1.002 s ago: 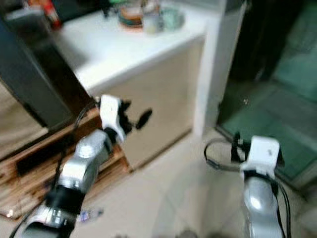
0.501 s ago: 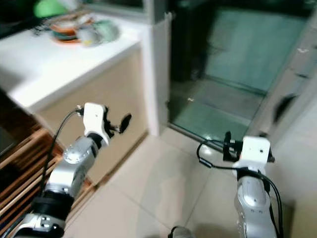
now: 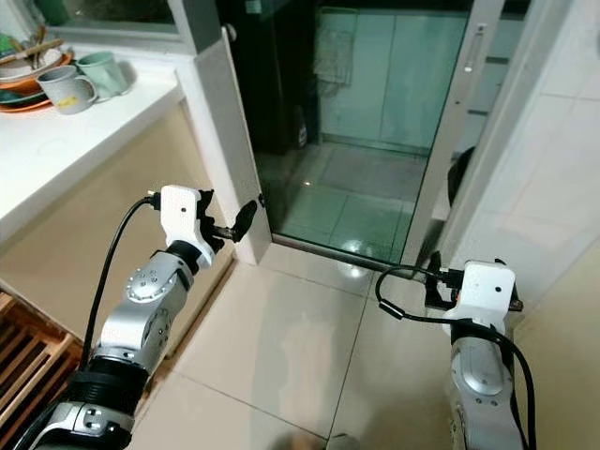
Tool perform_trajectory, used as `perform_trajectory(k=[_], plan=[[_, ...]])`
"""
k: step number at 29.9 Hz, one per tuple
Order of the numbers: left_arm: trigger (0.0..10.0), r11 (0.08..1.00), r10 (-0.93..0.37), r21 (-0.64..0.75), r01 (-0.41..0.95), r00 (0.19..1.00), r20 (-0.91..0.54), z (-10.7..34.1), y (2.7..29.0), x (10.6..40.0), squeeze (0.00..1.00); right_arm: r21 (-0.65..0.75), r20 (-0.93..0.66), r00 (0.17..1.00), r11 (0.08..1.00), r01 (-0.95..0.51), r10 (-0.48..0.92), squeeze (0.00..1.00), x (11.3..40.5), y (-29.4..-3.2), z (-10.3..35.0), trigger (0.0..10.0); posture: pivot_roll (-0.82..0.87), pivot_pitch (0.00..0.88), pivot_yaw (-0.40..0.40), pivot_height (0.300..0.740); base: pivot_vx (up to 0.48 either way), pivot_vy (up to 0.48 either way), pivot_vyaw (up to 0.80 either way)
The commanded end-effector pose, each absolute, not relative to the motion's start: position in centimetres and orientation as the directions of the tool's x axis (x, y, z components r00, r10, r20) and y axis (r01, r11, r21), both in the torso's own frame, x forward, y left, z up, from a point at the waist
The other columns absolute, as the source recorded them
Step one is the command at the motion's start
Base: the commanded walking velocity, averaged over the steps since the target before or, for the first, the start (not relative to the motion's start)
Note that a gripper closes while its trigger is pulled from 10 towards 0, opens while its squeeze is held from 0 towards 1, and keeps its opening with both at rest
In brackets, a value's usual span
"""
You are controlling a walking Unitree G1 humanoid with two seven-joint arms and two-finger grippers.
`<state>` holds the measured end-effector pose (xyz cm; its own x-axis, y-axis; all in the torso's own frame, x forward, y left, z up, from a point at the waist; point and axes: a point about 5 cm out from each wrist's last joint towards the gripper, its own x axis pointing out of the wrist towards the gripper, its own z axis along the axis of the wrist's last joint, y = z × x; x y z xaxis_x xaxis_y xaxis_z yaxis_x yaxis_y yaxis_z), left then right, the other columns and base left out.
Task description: Restocking fridge
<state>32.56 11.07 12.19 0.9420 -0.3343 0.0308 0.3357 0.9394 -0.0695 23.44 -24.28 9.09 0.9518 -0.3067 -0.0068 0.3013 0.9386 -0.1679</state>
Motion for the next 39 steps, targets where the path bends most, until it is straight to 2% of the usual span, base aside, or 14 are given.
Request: perform_trajectory(k=[1, 8, 15, 19, 24, 31, 36, 37, 39], plan=[[10.0, 0.949, -0.304, -0.062, 0.308, 0.95, 0.075, 13.2, 11.6, 32.9, 0.0, -0.169, 0.005, 0.955, 0.941, 0.292, -0.296, 0.18, 24.0, -23.9, 9.3, 10.0, -0.23, 0.0, 0.122, 0.74, 0.322, 0.0, 0.0], [10.0, 0.944, -0.325, -0.011, 0.33, 0.935, 0.139, 14.2, 11.3, 32.6, 0.0, -0.163, 0.042, 0.971, 0.957, 0.239, -0.235, 0.17, 24.2, -23.3, 9.9, 10.0, -0.24, 0.0, 0.12, 0.74, 0.435, 0.0, 0.0], [10.0, 0.933, -0.356, -0.007, 0.36, 0.923, 0.145, 14.3, 10.8, 32.4, 0.0, -0.148, 0.02, 0.987, 0.976, 0.158, -0.157, 0.18, 24.3, -22.2, 9.7, 10.0, -0.24, 0.0, 0.119, 0.74, 0.458, 0.0, 0.0], [10.0, 0.941, -0.331, -0.029, 0.338, 0.934, 0.132, 14.2, 10.8, 32.6, 0.0, -0.116, 0.011, 0.992, 0.986, 0.124, -0.123, 0.18, 24.6, -21.7, 9.6, 10.0, -0.24, 0.0, 0.117, 0.74, 0.443, 0.0, 0.0], [10.0, 0.937, -0.339, -0.036, 0.347, 0.931, 0.135, 14.2, 10.6, 32.4, 0.0, -0.134, -0.003, 0.989, 0.98, 0.146, -0.147, 0.19, 24.4, -22.0, 9.6, 10.0, -0.24, 0.0, 0.113, 0.74, 0.0, 0.0, 0.6], [10.0, 0.926, -0.372, -0.019, 0.378, 0.918, 0.139, 14.4, 10.5, 32.6, 0.0, -0.141, -0.006, 0.986, 0.976, 0.166, -0.168, 0.16, 24.2, -22.4, 9.5, 10.0, -0.24, 0.0, 0.113, 0.74, 0.0, 0.0, 0.0], [10.0, 0.933, -0.345, -0.061, 0.355, 0.929, 0.132, 14.0, 11.2, 32.5, 0.0, -0.143, -0.015, 0.983, 0.973, 0.178, -0.182, 0.16, 24.1, -22.5, 9.3, 10.0, -0.24, 0.0, 0.115, 0.74, 0.0, 0.0, 0.0], [10.0, 0.94, -0.307, -0.115, 0.321, 0.943, 0.127, 13.5, 11.7, 32.1, 0.0, -0.141, -0.014, 0.983, 0.973, 0.18, -0.184, 0.16, 24.0, -22.5, 9.4, 10.0, -0.25, 0.0, 0.123, 0.74, 0.0, 0.0, 0.0], [10.0, 0.938, -0.309, -0.121, 0.325, 0.942, 0.133, 13.3, 11.7, 31.5, 0.0, -0.146, 0.012, 0.985, 0.974, 0.171, -0.171, 0.16, 24.1, -22.4, 10.1, 10.0, -0.25, 0.0, 0.124, 0.74, 0.0, 0.0, 0.0]])
